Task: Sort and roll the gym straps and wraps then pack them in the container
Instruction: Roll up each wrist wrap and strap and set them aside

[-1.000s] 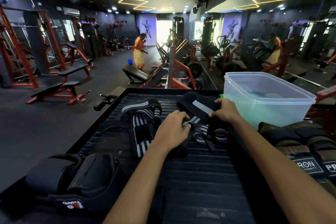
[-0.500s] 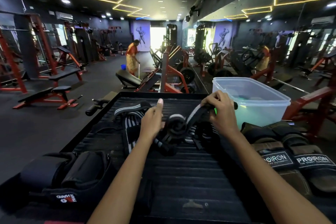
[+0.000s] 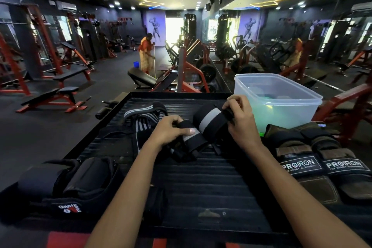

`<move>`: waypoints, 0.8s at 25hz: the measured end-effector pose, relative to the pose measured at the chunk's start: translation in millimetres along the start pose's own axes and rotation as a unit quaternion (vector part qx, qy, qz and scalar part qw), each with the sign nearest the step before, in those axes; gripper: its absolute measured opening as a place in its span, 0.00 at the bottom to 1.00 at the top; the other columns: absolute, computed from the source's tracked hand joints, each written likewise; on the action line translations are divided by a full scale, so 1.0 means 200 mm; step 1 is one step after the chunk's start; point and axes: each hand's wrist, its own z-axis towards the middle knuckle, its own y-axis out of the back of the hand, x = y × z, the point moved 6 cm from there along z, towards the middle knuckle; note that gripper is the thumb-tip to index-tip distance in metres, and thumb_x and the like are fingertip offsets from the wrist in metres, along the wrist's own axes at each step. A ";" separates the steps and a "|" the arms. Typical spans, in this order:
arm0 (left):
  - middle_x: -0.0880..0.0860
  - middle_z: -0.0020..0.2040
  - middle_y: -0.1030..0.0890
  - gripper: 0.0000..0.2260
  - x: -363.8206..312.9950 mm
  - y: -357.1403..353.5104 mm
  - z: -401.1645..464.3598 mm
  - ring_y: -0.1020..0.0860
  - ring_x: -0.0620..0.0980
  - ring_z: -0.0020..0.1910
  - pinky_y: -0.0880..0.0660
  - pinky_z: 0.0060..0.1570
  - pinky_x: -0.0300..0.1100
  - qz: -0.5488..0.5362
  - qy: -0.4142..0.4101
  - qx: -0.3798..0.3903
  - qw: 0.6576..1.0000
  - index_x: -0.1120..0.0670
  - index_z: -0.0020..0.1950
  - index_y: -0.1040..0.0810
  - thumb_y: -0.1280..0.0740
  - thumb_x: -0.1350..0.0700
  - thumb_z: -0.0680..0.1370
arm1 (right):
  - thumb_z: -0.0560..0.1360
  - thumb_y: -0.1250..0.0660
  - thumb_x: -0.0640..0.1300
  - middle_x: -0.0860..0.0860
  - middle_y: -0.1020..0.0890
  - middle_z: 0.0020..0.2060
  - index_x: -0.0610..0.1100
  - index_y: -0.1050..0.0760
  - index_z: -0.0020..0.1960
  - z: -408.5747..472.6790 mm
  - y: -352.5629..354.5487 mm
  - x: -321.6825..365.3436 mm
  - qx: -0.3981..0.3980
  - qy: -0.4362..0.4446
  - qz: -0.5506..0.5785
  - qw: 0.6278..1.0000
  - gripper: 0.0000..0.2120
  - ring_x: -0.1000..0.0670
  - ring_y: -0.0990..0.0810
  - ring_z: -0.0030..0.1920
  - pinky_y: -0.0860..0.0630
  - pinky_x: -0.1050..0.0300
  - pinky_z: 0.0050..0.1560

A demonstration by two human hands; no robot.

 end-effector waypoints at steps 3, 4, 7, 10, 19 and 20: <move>0.51 0.38 0.19 0.10 -0.02 0.05 -0.01 0.22 0.47 0.38 0.24 0.39 0.36 -0.156 -0.021 -0.073 0.985 0.55 0.39 0.27 0.28 0.64 0.74 | 0.66 0.30 0.28 0.42 0.24 0.43 0.39 0.22 0.47 0.00 0.03 -0.02 -0.029 -0.007 -0.114 0.993 0.13 0.40 0.25 0.43 0.26 0.48 0.40; 0.51 0.38 0.19 0.10 -0.03 0.07 -0.01 0.21 0.47 0.38 0.23 0.41 0.38 -0.201 -0.034 -0.089 0.975 0.54 0.39 0.27 0.30 0.65 0.74 | 0.67 0.29 0.31 0.42 0.21 0.41 0.41 0.21 0.49 0.00 0.04 -0.03 -0.021 -0.024 -0.128 0.991 0.12 0.39 0.22 0.41 0.26 0.49 0.39; 0.50 0.39 0.17 0.07 -0.07 0.08 -0.03 0.19 0.46 0.39 0.22 0.41 0.38 -0.295 -0.082 -0.073 0.949 0.55 0.44 0.27 0.33 0.67 0.76 | 0.74 0.32 0.37 0.39 0.17 0.40 0.44 0.22 0.61 -0.01 0.02 -0.06 0.025 -0.095 -0.088 0.991 0.16 0.37 0.19 0.40 0.26 0.50 0.38; 0.52 0.45 0.18 0.06 -0.11 0.05 -0.03 0.20 0.46 0.46 0.21 0.51 0.41 -0.352 -0.095 -0.004 0.931 0.55 0.49 0.28 0.36 0.66 0.77 | 0.78 0.40 0.35 0.40 0.21 0.52 0.46 0.39 0.76 -0.02 -0.08 -0.04 0.105 -0.099 0.059 0.988 0.28 0.42 0.24 0.51 0.31 0.56 0.50; 0.52 0.55 0.19 0.11 -0.11 -0.07 -0.06 0.20 0.44 0.54 0.24 0.53 0.35 -0.259 -0.081 0.113 0.956 0.58 0.59 0.26 0.38 0.68 0.78 | 0.80 0.42 0.38 0.42 0.20 0.56 0.40 0.32 0.72 -0.02 -0.13 -0.10 0.109 -0.225 0.125 0.960 0.20 0.44 0.23 0.57 0.28 0.52 0.60; 0.53 0.58 0.20 0.13 -0.11 -0.07 -0.06 0.21 0.45 0.56 0.24 0.53 0.35 -0.249 -0.086 0.115 0.958 0.59 0.62 0.26 0.37 0.68 0.78 | 0.81 0.41 0.42 0.44 0.19 0.54 0.41 0.25 0.65 -0.02 -0.13 -0.09 0.101 -0.223 0.152 0.958 0.15 0.46 0.21 0.55 0.27 0.52 0.58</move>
